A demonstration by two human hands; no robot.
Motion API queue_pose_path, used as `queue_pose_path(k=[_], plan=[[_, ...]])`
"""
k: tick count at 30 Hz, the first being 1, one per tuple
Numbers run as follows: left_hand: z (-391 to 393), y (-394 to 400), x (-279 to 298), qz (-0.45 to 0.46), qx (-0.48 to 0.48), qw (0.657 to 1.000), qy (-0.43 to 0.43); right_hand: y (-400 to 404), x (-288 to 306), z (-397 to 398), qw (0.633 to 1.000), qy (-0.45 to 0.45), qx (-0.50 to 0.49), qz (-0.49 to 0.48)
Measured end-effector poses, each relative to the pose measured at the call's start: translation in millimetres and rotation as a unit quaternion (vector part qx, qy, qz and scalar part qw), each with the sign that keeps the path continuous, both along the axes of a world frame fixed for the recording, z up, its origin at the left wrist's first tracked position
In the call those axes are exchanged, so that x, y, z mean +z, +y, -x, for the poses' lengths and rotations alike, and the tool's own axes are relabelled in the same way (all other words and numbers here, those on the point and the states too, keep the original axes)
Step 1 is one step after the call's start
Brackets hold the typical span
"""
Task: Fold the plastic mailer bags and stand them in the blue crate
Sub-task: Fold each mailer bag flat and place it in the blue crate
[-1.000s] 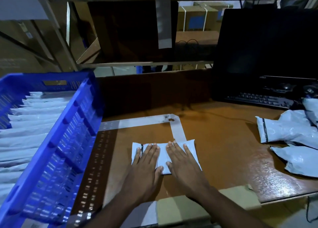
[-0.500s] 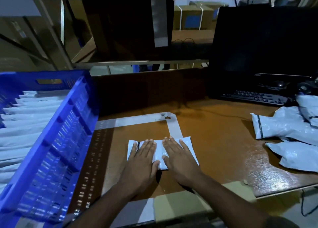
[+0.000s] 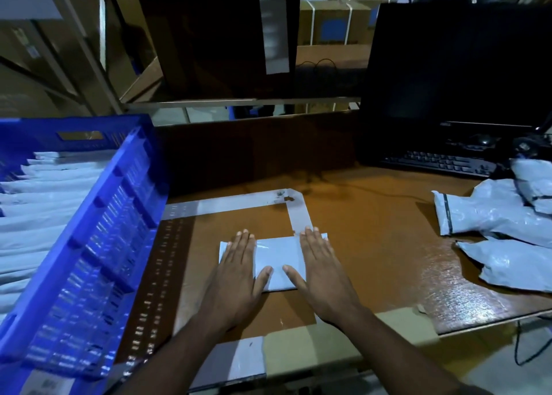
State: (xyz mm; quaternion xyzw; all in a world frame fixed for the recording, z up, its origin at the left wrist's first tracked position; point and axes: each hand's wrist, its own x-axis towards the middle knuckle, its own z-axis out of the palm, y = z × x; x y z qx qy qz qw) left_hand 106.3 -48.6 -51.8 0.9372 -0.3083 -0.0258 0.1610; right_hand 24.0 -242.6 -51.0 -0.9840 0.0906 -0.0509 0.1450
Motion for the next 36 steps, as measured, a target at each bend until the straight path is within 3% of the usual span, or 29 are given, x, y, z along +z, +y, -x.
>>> queue_pose_path(k=[18, 21, 25, 36], plan=[[2, 13, 1, -0.038, 0.035, 0.998, -0.036, -23, 12, 15, 0.999, 0.051, -0.006, -0.016], [3, 11, 7, -0.011, -0.003, 0.999, -0.053, -17, 19, 7, 0.999, 0.025, 0.024, 0.040], [15, 11, -2, -0.012, -0.070, 0.997, -0.037, 2, 8, 12, 0.995, 0.032, 0.082, 0.045], [13, 13, -6, 0.008, -0.060, 0.998, -0.019, 0, 4, 9, 0.996, 0.038, 0.067, 0.038]])
